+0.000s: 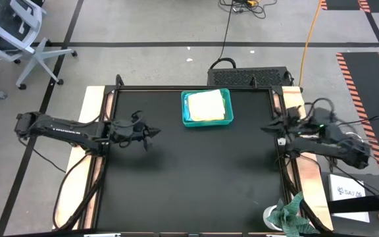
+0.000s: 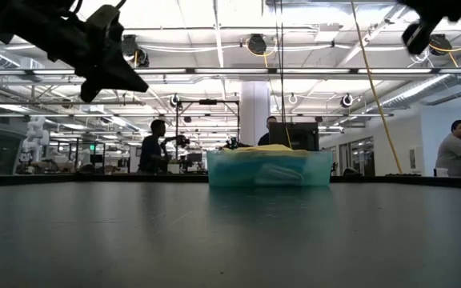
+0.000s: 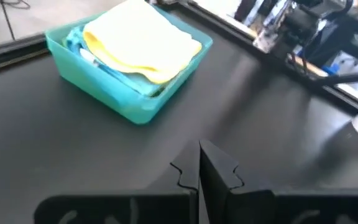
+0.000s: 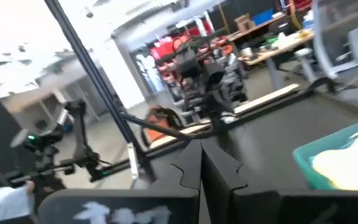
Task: Fold microfiber towels
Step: Return to Home Position
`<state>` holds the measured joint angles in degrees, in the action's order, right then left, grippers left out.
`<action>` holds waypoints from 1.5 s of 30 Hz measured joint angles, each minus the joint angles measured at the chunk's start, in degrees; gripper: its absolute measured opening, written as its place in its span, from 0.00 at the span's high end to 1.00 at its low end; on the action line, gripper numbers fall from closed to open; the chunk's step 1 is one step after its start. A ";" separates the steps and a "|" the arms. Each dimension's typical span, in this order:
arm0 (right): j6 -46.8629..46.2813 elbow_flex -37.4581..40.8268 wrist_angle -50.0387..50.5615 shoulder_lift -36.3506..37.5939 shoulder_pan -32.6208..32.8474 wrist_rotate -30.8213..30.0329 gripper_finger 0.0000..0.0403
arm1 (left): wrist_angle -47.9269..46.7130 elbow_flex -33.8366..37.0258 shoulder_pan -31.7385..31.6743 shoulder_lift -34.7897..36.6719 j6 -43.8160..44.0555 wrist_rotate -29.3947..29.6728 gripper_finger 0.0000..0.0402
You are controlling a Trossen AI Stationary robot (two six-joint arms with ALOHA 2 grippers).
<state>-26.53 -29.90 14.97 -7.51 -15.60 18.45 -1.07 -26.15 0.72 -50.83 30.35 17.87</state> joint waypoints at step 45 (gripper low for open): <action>15.83 26.79 -34.48 -4.61 2.93 -11.71 1.00 | 29.29 23.56 2.46 1.73 -13.22 -5.97 0.96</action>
<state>-10.71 -3.11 -19.51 -12.12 -12.66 6.74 28.22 -2.59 3.18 -49.10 17.13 11.90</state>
